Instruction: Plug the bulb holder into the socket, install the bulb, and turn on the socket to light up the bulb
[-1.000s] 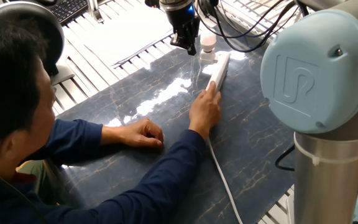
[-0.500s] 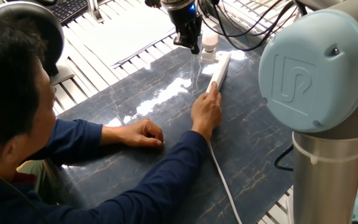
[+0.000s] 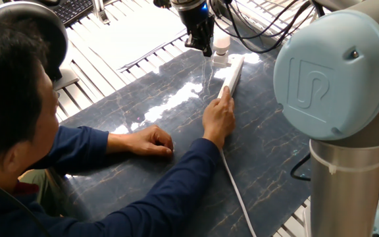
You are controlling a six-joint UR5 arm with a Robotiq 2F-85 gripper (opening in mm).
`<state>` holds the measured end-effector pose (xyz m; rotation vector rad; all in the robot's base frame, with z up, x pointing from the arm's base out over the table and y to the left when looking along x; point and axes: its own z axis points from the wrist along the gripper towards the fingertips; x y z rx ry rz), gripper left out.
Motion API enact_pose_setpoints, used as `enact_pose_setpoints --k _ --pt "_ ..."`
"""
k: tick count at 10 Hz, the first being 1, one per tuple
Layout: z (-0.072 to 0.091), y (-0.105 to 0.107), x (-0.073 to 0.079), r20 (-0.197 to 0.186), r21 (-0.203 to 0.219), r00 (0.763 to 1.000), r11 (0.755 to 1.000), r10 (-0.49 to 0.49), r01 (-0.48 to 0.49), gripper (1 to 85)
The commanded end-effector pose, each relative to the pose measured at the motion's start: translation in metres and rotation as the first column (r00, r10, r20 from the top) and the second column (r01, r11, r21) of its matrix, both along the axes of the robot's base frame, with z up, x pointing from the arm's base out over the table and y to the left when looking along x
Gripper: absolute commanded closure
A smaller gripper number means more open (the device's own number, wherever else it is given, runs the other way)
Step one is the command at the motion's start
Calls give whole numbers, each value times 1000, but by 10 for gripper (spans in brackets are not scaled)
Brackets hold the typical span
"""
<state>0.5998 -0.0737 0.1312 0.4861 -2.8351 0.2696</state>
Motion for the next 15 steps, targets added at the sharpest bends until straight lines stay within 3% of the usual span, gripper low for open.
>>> enact_pose_setpoints --k 1,2,4,9,10,12,13,15 --pt "-3 2 8 27 17 999 1000 18 -18 847" --pt "-17 -2 14 39 32 999 999 34 -35 847" --pt "-33 -15 21 53 14 997 998 60 -61 847" --pt "-47 -28 50 118 -31 979 986 164 -161 847" --pt "-50 -25 47 109 -18 983 989 145 -144 847" --pt "-34 -6 38 77 -10 993 996 85 -84 847" --pt "-30 9 35 75 14 996 999 45 -46 847" --pt "-27 -3 37 87 -37 996 999 27 -24 847"
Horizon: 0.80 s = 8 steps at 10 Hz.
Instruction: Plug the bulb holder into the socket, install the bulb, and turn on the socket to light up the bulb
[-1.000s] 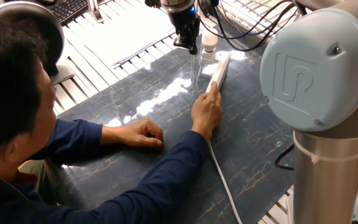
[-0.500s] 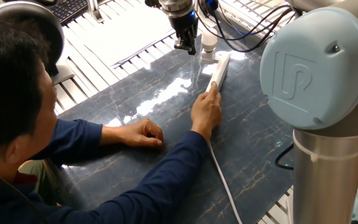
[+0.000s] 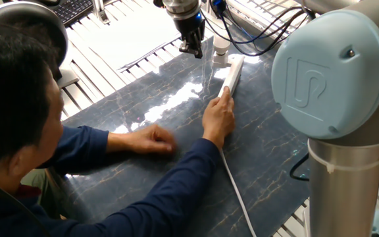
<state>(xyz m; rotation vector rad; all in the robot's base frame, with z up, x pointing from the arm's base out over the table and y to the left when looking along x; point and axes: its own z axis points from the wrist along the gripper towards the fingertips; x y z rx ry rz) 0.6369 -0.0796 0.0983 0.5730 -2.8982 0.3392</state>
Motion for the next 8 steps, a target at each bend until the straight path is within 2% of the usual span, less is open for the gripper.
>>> enact_pose_setpoints --k 1,2,3,4,7,8 --pt "4 11 -4 -5 15 999 999 -51 51 847" --pt "0 25 1 9 72 999 997 -41 41 847" --pt "1 21 1 5 61 1000 998 -19 19 847" --pt "1 23 1 -1 70 1000 998 -1 1 847" --pt "0 16 3 1 61 1000 998 13 -13 847" --pt "-4 20 1 0 82 1000 997 -6 6 847"
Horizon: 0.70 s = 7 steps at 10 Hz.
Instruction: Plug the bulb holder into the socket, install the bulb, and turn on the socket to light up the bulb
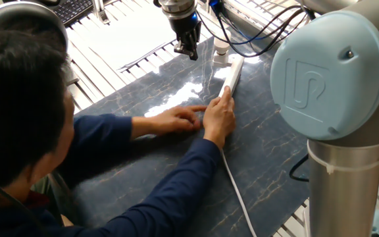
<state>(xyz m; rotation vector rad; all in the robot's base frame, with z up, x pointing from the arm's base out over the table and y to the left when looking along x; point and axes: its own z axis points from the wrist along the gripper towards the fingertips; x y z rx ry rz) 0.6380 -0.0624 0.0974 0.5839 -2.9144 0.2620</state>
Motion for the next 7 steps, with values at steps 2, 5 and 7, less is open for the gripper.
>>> enact_pose_setpoints --k 2,5,7 --pt "-8 21 -8 -4 56 996 994 -90 90 847" --pt "-11 41 -31 -47 147 983 972 -179 184 847" --pt "-17 44 -43 -61 185 976 959 -208 216 847"
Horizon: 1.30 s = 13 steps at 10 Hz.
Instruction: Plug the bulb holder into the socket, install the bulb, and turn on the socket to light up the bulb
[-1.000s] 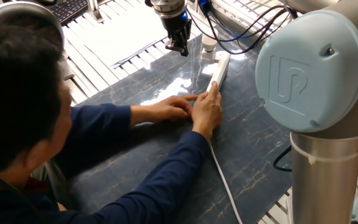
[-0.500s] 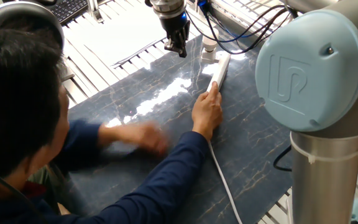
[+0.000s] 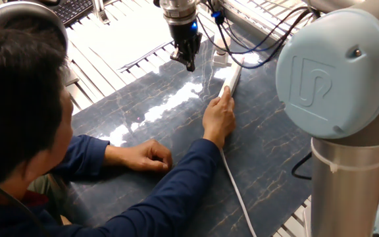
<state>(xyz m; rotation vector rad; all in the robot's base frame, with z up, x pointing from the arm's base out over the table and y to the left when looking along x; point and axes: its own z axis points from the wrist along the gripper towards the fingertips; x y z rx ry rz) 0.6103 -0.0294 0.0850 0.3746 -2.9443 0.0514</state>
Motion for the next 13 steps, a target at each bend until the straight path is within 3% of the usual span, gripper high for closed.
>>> enact_pose_setpoints --k 1,2,6,13 --pt "-8 10 -18 -15 78 997 994 -73 74 847" --pt "-14 7 -23 -14 91 997 993 -79 80 847" --pt "-29 -10 -43 3 61 997 996 -72 71 847" --pt "-46 -2 -65 21 62 992 990 -125 123 847"
